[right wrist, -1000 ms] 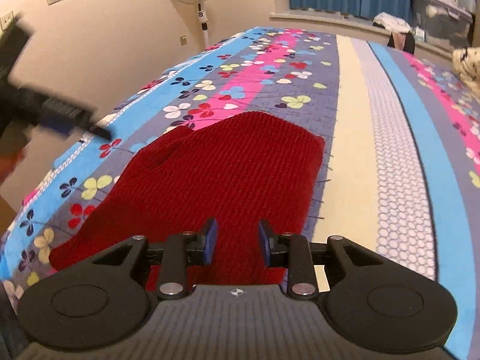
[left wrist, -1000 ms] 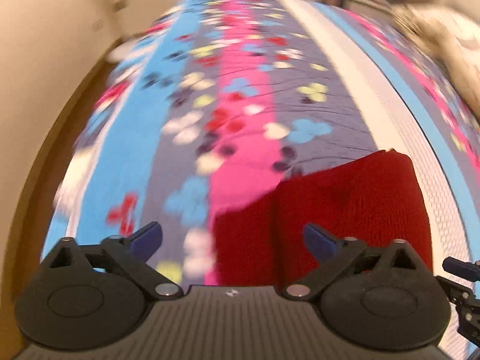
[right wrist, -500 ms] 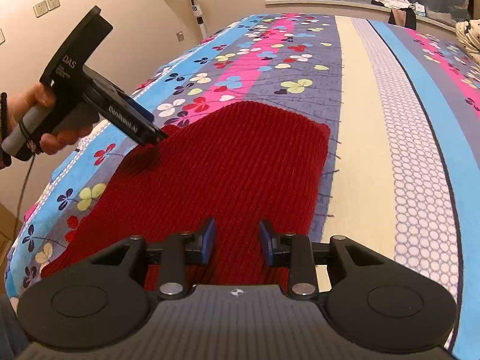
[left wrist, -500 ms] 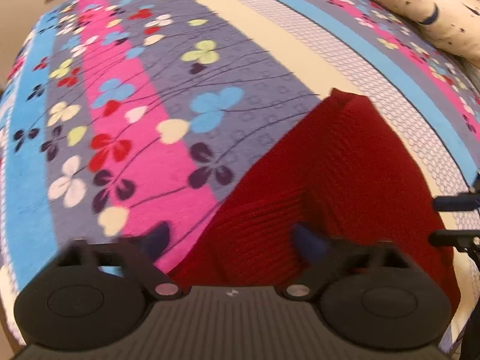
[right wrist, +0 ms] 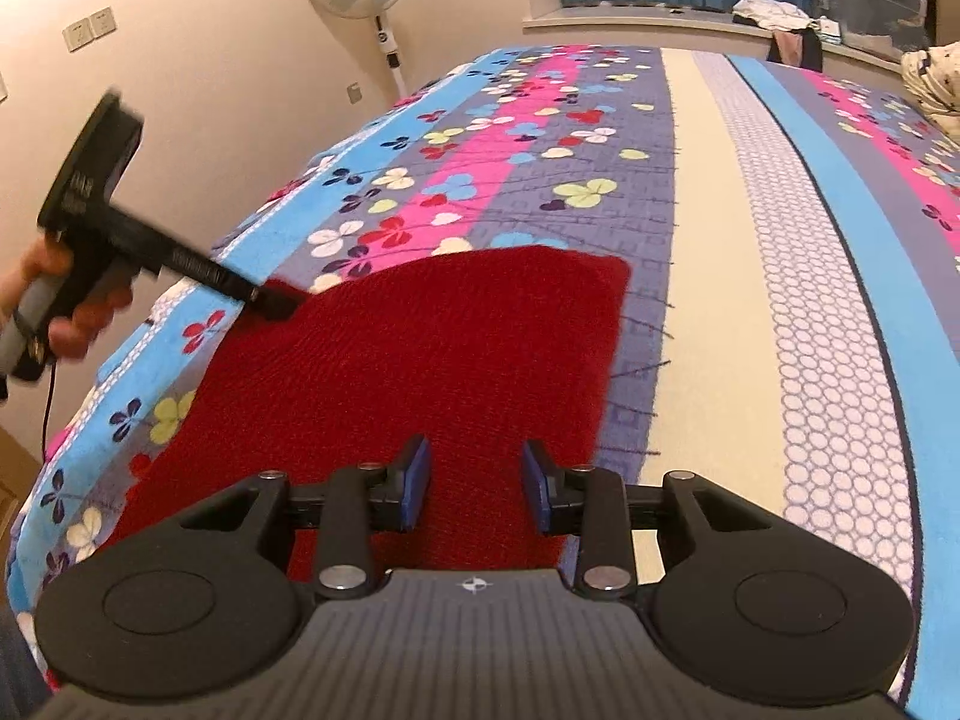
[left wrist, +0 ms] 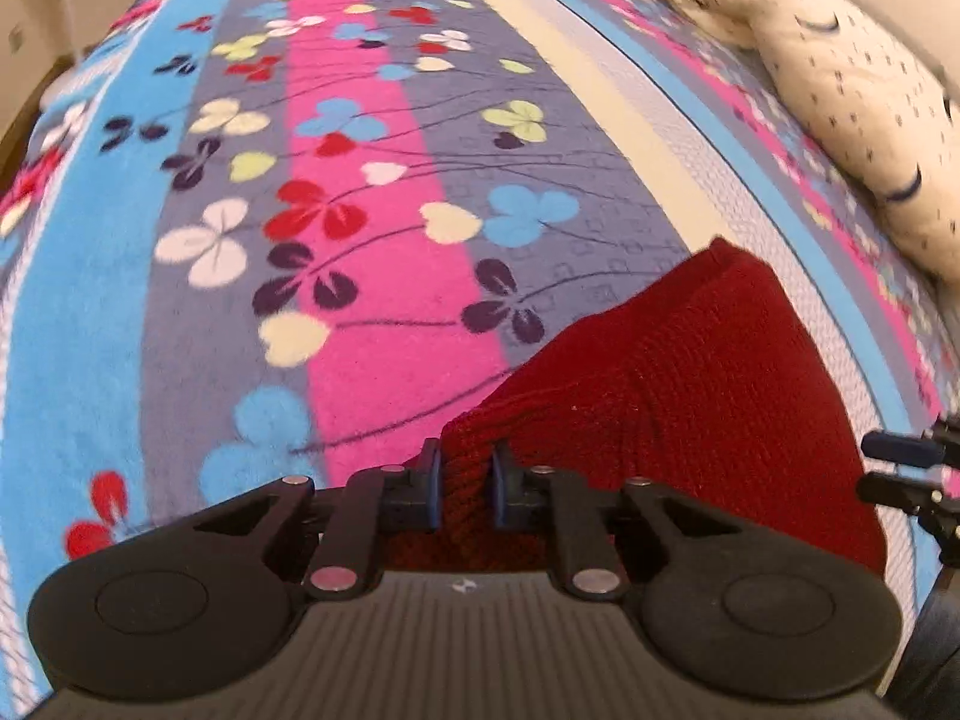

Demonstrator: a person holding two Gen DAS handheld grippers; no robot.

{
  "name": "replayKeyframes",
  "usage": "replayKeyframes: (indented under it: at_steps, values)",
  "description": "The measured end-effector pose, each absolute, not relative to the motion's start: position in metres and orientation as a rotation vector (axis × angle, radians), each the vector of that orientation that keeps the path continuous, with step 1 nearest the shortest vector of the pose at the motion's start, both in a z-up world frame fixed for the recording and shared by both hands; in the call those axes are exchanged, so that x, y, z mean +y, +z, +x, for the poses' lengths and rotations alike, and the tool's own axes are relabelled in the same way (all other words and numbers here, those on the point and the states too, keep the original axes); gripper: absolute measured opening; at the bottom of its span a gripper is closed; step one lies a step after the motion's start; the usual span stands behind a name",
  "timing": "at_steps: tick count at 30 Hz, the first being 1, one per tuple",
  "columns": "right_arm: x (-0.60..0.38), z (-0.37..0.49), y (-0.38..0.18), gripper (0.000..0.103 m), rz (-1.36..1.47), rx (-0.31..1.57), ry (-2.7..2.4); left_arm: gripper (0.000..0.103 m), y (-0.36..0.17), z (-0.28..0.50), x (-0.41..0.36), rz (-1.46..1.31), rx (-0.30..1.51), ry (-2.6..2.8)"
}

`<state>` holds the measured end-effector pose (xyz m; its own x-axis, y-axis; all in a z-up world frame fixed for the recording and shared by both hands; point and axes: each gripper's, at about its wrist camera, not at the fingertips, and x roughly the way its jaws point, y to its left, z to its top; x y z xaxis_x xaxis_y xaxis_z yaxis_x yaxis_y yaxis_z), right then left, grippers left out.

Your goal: Fold small clothes

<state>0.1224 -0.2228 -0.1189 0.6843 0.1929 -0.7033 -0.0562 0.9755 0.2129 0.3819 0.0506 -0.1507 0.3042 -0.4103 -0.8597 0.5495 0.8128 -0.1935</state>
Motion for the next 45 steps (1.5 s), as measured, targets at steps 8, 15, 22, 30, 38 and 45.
replayKeyframes:
  at_steps: [8, 15, 22, 30, 38, 45]
  values:
    - [-0.199, 0.155, -0.135, 0.037, 0.045, 0.854, 0.129, 0.088, -0.145, 0.374, 0.065, 0.093, 1.063, -0.415]
    - [-0.204, 0.108, -0.090, 0.058, 0.153, 0.831, 0.102, 0.103, -0.091, 0.274, 0.069, 0.300, 0.975, -0.214]
    - [-0.177, -0.013, -0.049, 0.081, 0.222, 0.789, 0.061, 0.103, -0.068, 0.139, 0.093, 0.204, 1.071, -0.144]
    - [-0.159, -0.109, -0.039, 0.082, 0.296, 0.782, -0.081, 0.103, -0.049, 0.027, 0.098, 0.136, 1.063, -0.128]
    - [-0.152, -0.145, -0.031, 0.082, 0.272, 0.769, -0.071, 0.103, -0.040, -0.007, 0.097, 0.159, 1.038, -0.118]
    - [-0.151, -0.141, -0.027, 0.082, 0.251, 0.765, -0.064, 0.103, -0.046, 0.002, 0.091, 0.167, 1.048, -0.123]
